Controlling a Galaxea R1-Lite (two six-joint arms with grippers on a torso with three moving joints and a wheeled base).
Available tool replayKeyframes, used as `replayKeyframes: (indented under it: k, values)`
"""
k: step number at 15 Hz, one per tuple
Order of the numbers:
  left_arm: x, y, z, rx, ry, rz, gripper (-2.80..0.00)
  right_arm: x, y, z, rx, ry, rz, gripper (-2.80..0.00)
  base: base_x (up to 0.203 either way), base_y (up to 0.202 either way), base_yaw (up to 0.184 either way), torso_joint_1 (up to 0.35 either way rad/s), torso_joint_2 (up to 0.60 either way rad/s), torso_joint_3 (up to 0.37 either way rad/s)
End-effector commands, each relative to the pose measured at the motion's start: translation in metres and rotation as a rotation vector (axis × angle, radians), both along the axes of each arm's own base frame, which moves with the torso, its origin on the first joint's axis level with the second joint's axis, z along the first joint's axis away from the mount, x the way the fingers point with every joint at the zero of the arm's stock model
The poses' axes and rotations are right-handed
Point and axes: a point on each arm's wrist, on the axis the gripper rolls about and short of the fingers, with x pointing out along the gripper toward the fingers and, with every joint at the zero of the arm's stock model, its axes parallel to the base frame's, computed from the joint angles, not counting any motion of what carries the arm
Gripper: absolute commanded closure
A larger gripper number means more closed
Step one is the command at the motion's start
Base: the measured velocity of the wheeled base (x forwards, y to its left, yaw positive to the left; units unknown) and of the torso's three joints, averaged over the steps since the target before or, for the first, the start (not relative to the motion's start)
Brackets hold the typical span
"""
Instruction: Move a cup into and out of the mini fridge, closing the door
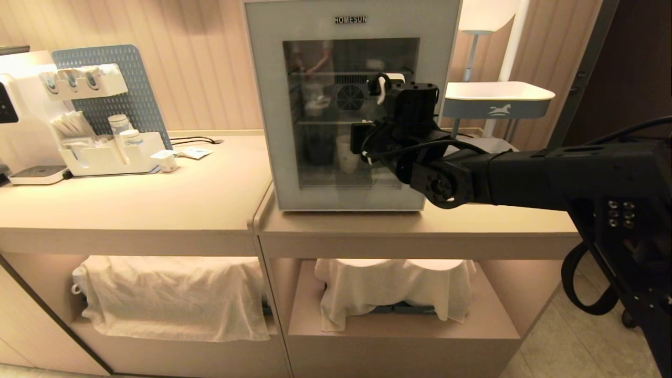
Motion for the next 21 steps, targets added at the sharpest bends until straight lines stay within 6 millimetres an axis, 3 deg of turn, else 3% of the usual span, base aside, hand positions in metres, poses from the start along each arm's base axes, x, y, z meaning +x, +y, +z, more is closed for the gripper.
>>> replayKeyframes:
  k: [1, 7, 10, 13, 16, 19, 21]
  values:
    - [0.000, 0.000, 0.000, 0.001, 0.000, -0.001, 0.00, -0.006, -0.006, 0.014, 0.011, -0.016, -0.005, 0.00, 0.000, 0.000, 0.000, 0.000, 0.00, 0.000]
    - [0.000, 0.000, 0.000, 0.001, 0.000, 0.001, 0.00, -0.025, -0.028, 0.044, 0.026, -0.040, -0.026, 0.00, 0.000, 0.000, 0.000, 0.000, 0.00, 0.000]
    - [0.000, 0.000, 0.000, 0.001, 0.000, 0.001, 0.00, -0.060, -0.058, 0.059, -0.018, 0.001, -0.052, 0.00, 0.000, 0.000, 0.000, 0.000, 0.00, 0.000]
    - [0.000, 0.000, 0.000, 0.001, 0.000, 0.001, 0.00, -0.118, -0.119, 0.067, -0.121, 0.135, -0.115, 0.00, 0.000, 0.000, 0.000, 0.000, 0.00, 0.000]
    - [0.000, 0.000, 0.000, 0.001, 0.000, 0.000, 0.00, -0.194, -0.190, 0.055, -0.176, 0.300, -0.221, 0.00, 0.000, 0.000, 0.000, 0.000, 0.00, 0.000]
    - [0.000, 0.000, 0.000, 0.001, 0.000, 0.001, 0.00, -0.279, -0.241, 0.028, -0.156, 0.353, -0.289, 0.00, 0.000, 0.000, 0.000, 0.000, 0.00, 0.000]
    - [0.000, 0.000, 0.000, 0.001, 0.000, 0.001, 0.00, -0.335, -0.262, 0.000, -0.142, 0.338, -0.304, 0.00, 0.000, 0.000, 0.000, 0.000, 0.00, 0.000]
